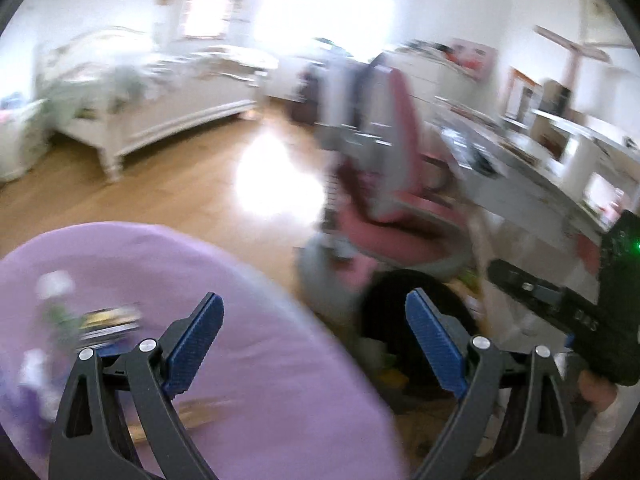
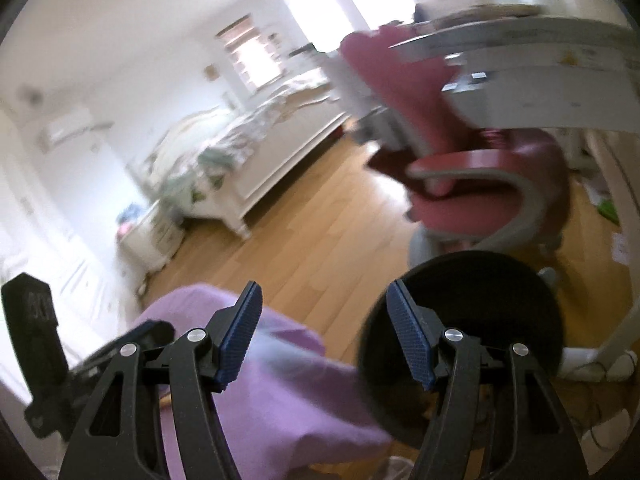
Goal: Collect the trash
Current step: 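Grasp the blue probiotics tube with the left tool while the right tool grasps the green gum tin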
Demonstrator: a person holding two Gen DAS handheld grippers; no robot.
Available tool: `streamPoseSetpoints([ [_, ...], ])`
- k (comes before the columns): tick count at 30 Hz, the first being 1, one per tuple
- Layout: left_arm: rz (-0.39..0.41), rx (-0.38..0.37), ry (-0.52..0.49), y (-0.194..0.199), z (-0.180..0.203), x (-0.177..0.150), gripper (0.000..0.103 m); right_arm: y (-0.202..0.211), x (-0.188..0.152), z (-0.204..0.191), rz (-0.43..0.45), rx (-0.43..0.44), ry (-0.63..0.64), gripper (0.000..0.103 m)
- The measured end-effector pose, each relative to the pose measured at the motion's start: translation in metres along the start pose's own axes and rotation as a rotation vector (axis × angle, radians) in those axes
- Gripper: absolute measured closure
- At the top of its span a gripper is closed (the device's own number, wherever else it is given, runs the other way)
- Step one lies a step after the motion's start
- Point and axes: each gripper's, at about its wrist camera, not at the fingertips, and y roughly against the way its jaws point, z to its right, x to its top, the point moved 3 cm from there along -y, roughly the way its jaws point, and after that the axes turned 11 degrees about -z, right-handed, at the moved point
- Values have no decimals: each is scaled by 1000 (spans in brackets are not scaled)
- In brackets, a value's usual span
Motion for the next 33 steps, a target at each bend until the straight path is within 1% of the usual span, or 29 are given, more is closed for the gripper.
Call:
streamPoseSetpoints([
  [2, 6, 79, 40, 15, -32, -8, 11, -13, -6, -28, -36, 27, 59, 38],
  [3, 10, 134, 70, 26, -55, -14, 11, -22, -10, -44, -59, 41, 94, 38],
  [6, 22, 254, 160, 53, -112, -31, 12, -39, -19, -81, -120, 75, 175, 38],
  [9, 25, 341, 279, 76, -170, -51, 12, -63, -32, -133, -190, 102, 293, 38],
  [12, -1, 395, 372, 84, -217, -70, 13, -85, -45, -182, -244, 119, 397, 38],
  [14, -20, 398, 402, 83, -234, -78, 24, -98, -50, -210, -269, 127, 453, 38],
  [17, -64, 380, 419, 75, -251, -84, 28, -121, -55, -250, -304, 131, 548, 38],
  [19, -89, 369, 422, 69, -256, -86, 31, -136, -56, -269, -325, 132, 607, 38],
  [22, -112, 356, 425, 62, -259, -89, 32, -165, -59, -303, -367, 115, 717, 39],
  [26, -151, 341, 419, 51, -263, -90, 44, -207, -68, -328, -456, 51, 858, 47],
  [27, -161, 342, 420, 48, -265, -90, 45, -218, -70, -332, -482, 21, 884, 49],
  [28, -174, 343, 422, 44, -266, -92, 49, -231, -71, -335, -511, -14, 915, 53],
  [29, -180, 344, 422, 41, -267, -94, 51, -242, -71, -337, -545, -36, 939, 54],
  [32, -170, 376, 382, 40, -264, -94, 52, -267, -77, -342, -643, -62, 1003, 55],
  [33, -171, 390, 370, 40, -262, -95, 52, -269, -76, -346, -639, -54, 1020, 55],
])
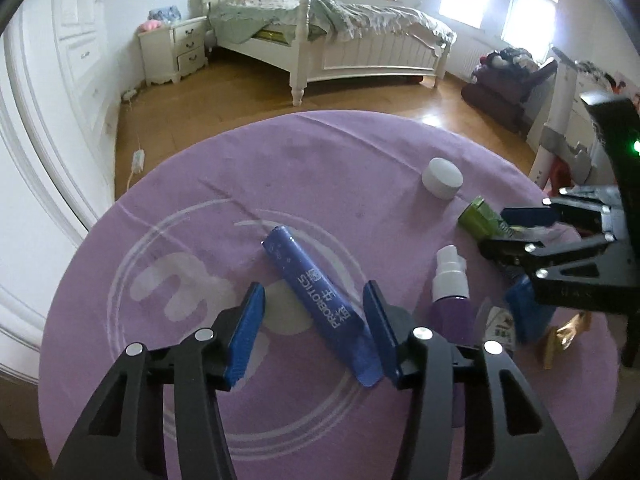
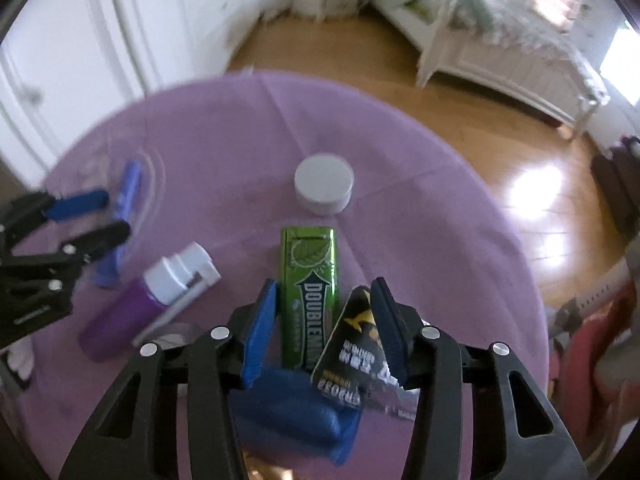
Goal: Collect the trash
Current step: 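Grasp the blue probiotics tube with the left tool while the right tool grasps the green gum tin, then carry the tube and gum tin to the black bin and release them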
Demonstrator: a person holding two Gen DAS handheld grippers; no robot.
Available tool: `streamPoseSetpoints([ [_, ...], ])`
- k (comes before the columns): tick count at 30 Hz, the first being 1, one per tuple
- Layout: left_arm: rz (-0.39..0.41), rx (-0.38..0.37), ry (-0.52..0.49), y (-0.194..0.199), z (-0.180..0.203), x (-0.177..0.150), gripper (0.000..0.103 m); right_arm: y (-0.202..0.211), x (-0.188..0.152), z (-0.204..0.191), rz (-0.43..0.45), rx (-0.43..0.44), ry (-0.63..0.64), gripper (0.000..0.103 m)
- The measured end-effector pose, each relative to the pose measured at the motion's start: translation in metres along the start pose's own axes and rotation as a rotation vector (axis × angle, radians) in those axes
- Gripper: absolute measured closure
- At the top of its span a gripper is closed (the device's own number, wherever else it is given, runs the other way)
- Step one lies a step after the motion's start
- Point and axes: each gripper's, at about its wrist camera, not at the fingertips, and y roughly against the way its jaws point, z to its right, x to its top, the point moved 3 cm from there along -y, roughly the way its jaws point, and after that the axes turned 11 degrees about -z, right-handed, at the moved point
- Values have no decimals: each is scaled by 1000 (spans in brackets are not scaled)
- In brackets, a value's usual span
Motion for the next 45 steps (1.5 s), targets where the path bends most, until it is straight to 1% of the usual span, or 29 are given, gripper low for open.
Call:
streamPoseSetpoints([
  [1, 4, 14, -7, 0, 2, 0, 56, 0, 3, -1, -4, 2, 9, 57],
  [2, 10, 36, -15, -1, 2, 0, 60, 0, 3, -2, -8, 7, 17, 61],
  [3, 18, 62, -19, -1, 2, 0, 69, 1, 6, -5, -4, 0, 27, 70],
  [4, 21, 61, -11, 0, -2, -1, 79, 6, 7, -7, 25, -26, 26, 70],
  [5, 23, 45, 0, 0, -6, 0, 86, 10, 6, -8, 47, -23, 19, 71],
  [6, 27, 7, 24, 2, -13, -1, 87, 18, 4, -8, 83, 9, 0, 71],
  [8, 37, -72, 69, 5, -28, -3, 90, 45, -6, -5, 192, 115, -73, 71],
  [9, 53, -80, 74, 9, -31, -6, 90, 59, -13, -2, 245, 154, -108, 71],
  [11, 84, -109, 70, 20, -30, -8, 90, 94, -35, 5, 375, 246, -185, 71],
  [12, 107, -139, 67, 30, -28, -9, 90, 108, -46, 11, 420, 281, -217, 71],
  [14, 155, -187, 40, 53, -14, -10, 90, 128, -68, 18, 484, 324, -270, 71],
  [18, 244, -282, -68, 92, 32, -8, 90, 160, -116, 43, 592, 321, -381, 71],
  [20, 273, -345, -124, 107, 64, -4, 90, 170, -148, 61, 637, 303, -451, 71],
  [21, 283, -384, -156, 113, 82, -4, 90, 175, -164, 68, 656, 281, -480, 71],
  [22, 286, -414, -187, 117, 100, -4, 90, 180, -184, 80, 678, 235, -520, 71],
  [24, 273, -476, -249, 120, 140, -3, 90, 186, -217, 96, 706, 171, -581, 71],
  [25, 262, -504, -275, 119, 159, -4, 90, 189, -239, 109, 723, 137, -625, 71],
  [28, 250, -571, -360, 116, 220, -6, 90, 192, -290, 142, 746, 40, -741, 71],
  [29, 242, -589, -375, 114, 234, -7, 90, 192, -307, 155, 748, 13, -786, 71],
  [31, 208, -651, -409, 108, 273, -14, 90, 187, -340, 180, 745, -10, -863, 71],
  [32, 201, -664, -421, 107, 285, -17, 90, 185, -356, 192, 747, -23, -902, 71],
  [34, 176, -690, -470, 100, 322, -23, 90, 179, -386, 215, 733, -63, -968, 71],
  [35, 168, -697, -481, 95, 330, -20, 90, 174, -396, 222, 725, -79, -990, 71],
  [37, 127, -730, -520, 85, 361, -26, 90, 163, -419, 234, 702, -107, -1031, 71],
  [38, 115, -735, -531, 82, 370, -30, 90, 157, -430, 241, 685, -115, -1052, 71],
  [42, 41, -749, -578, 59, 405, -46, 90, 130, -454, 258, 642, -120, -1123, 71],
  [45, -1, -754, -602, 46, 419, -55, 90, 112, -470, 266, 621, -114, -1164, 71],
])
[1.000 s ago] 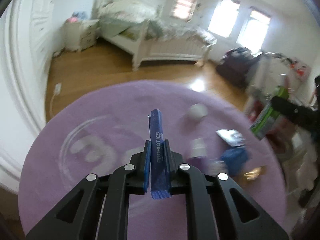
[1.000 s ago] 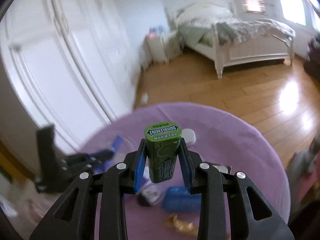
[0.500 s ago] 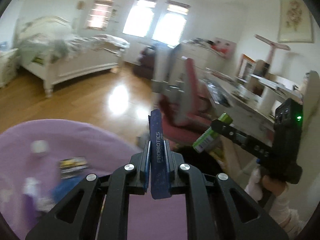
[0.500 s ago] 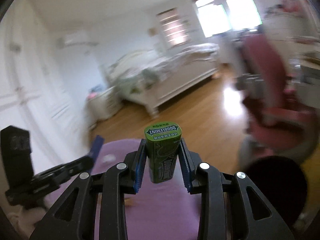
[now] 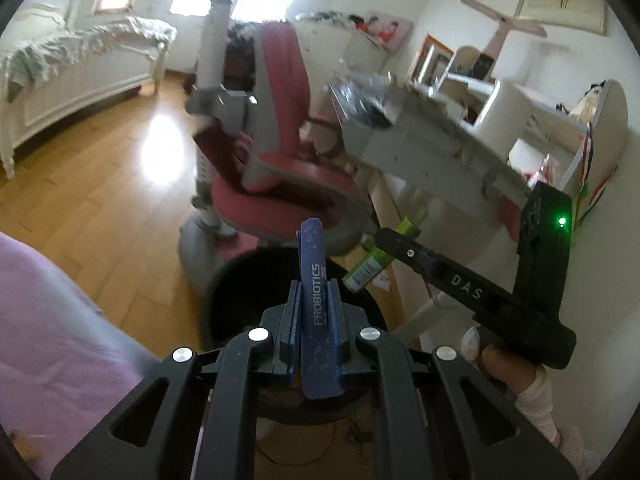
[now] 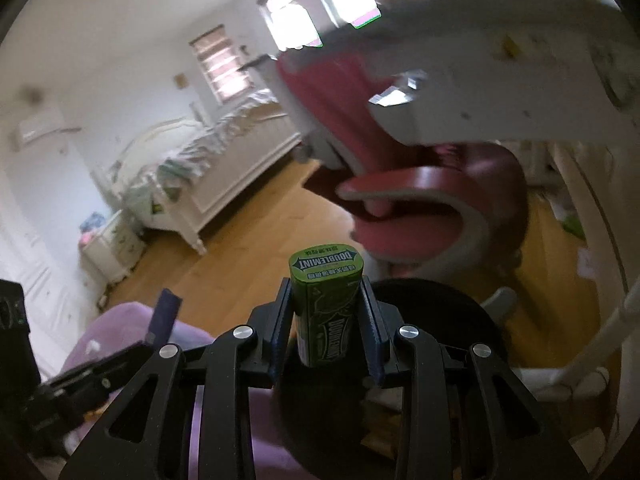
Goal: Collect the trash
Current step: 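Carry the tube and gum tin to the black bin and release them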
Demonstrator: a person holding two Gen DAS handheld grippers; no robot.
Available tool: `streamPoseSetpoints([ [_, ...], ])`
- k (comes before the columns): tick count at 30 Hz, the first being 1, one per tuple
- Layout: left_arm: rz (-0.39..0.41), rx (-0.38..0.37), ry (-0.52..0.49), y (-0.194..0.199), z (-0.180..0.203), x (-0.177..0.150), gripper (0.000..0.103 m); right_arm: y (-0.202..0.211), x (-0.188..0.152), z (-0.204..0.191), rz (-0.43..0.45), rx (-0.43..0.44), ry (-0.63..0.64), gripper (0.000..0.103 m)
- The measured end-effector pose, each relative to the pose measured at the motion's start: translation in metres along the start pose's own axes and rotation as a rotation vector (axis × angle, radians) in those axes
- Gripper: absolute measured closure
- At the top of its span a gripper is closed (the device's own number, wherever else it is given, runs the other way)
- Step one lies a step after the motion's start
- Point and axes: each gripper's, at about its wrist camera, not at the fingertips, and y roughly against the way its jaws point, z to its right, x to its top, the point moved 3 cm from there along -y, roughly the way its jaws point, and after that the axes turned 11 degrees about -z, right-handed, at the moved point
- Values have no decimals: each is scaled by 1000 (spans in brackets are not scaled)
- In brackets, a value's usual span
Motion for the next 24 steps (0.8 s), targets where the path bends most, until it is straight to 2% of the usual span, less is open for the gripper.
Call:
streamPoseSetpoints([
  [7, -68, 1, -23, -29, 7, -5, 90, -16, -10, 9, -27, -10, -30, 71],
  [18, -118, 9, -75, -53, 27, 0, 89, -17, -17, 17, -43, -11, -60, 71],
  [21, -142, 46, -82, -59, 30, 1, 86, -17, -17, 20, -66, -8, -73, 71],
  [22, -147, 61, -85, -60, 31, 1, 84, -17, -17, 21, -74, -12, -77, 70],
  [23, -147, 72, -87, -60, 31, 1, 72, -17, -17, 21, -80, -12, -83, 70],
  [24, -142, 95, -86, -57, 31, 1, 62, -16, -17, 21, -80, -10, -87, 62],
])
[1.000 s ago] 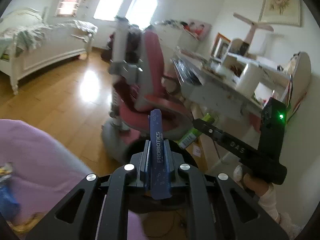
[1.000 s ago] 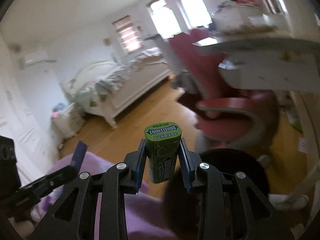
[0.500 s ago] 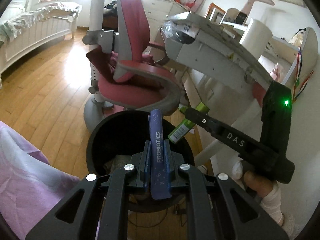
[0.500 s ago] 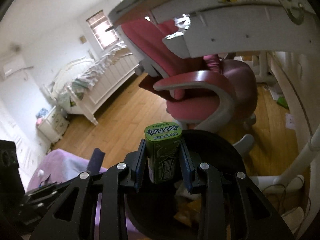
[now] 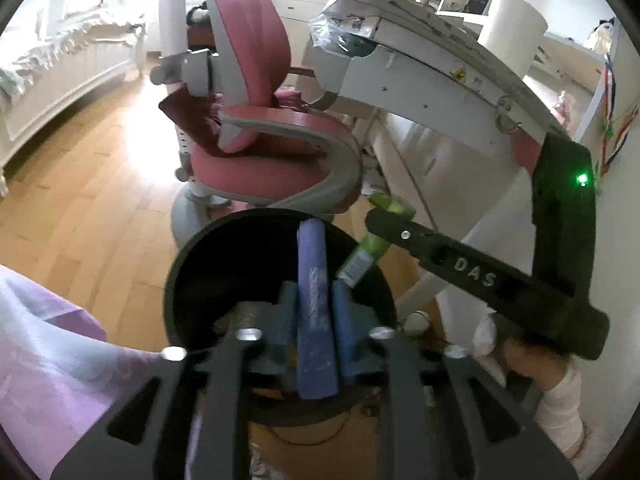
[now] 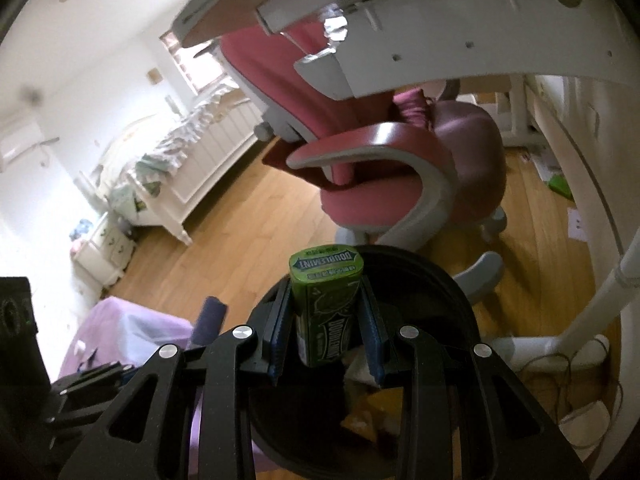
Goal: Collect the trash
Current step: 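Carry the tube and gum tin to the black bin and release them, then grasp the purple spray bottle with the left tool while the right tool grasps the white round lid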
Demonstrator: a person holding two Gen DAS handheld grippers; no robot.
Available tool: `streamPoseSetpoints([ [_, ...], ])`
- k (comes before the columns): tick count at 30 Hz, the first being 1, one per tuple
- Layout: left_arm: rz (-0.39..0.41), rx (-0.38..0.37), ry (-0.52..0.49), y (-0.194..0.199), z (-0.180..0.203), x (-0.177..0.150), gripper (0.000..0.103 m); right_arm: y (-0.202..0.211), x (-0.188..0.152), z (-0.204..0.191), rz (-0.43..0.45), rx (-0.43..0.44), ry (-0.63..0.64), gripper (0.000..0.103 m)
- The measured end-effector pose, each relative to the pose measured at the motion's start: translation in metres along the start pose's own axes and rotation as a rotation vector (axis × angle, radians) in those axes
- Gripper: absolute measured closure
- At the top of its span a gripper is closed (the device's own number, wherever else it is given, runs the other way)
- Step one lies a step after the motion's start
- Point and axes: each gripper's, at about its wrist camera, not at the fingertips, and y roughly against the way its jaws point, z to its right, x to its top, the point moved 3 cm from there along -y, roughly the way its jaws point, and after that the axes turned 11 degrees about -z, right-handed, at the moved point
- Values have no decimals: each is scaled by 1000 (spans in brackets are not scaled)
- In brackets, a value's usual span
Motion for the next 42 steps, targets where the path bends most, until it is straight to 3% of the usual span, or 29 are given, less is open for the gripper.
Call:
streamPoseSetpoints([
  [1, 13, 19, 7, 4, -1, -1, 40, 3, 0, 0, 8, 0, -7, 52],
  [2, 28, 27, 13, 8, -3, -2, 26, 5, -1, 0, 17, -2, -12, 48],
  [3, 59, 26, 21, 17, -4, -4, 25, 7, -1, -1, 22, -2, -15, 41],
  [9, 104, 36, 51, 50, -19, -12, 25, 13, -5, -23, 26, 25, 10, 38],
  [15, 174, 74, 127, 101, -49, -35, 24, 16, -12, -69, 11, 85, 84, 38],
  [22, 273, 228, 255, 177, -116, -93, 25, 10, -28, -149, -47, 164, 244, 38],
  [28, 270, 417, 405, 226, -186, -154, 25, -3, -53, -237, -114, 243, 403, 38],
  [32, 259, 480, 494, 248, -224, -188, 25, -14, -71, -295, -170, 284, 510, 38],
  [36, 188, 482, 566, 245, -260, -210, 37, -27, -96, -364, -227, 313, 661, 30],
  [42, 114, 480, 592, 234, -288, -224, 48, -63, -124, -454, -315, 302, 862, 30],
])
